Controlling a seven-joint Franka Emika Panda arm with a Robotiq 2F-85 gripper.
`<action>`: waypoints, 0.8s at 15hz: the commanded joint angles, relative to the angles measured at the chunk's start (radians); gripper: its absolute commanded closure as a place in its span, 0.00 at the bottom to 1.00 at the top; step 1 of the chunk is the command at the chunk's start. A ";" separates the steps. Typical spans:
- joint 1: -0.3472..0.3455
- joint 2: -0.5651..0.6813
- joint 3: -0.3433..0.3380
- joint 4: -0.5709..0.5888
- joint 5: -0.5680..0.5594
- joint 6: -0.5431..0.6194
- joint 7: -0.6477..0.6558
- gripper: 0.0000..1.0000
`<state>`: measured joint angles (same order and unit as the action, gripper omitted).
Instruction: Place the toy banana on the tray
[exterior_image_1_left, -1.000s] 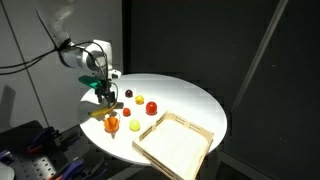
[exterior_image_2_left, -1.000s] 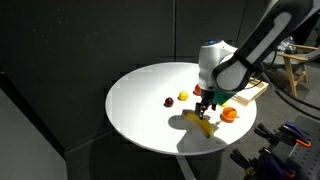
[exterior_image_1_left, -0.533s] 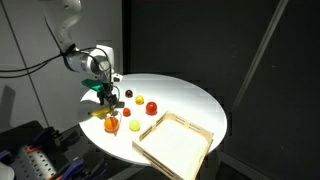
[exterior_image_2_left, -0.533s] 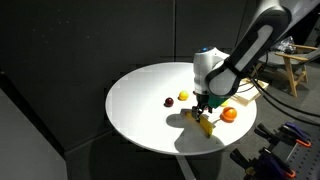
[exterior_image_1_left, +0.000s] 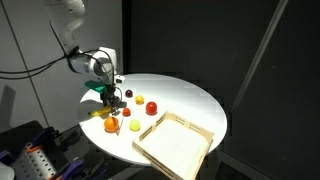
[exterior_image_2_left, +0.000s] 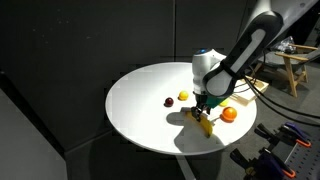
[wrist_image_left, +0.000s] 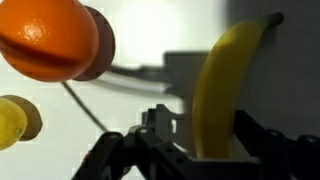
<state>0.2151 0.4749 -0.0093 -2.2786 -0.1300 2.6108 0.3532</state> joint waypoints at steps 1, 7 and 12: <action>0.020 0.015 -0.016 0.022 -0.001 -0.004 0.015 0.51; 0.016 -0.020 0.005 0.025 0.021 -0.112 -0.006 0.85; 0.010 -0.100 0.030 0.031 0.019 -0.246 -0.012 0.85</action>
<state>0.2260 0.4434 0.0088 -2.2487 -0.1261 2.4431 0.3523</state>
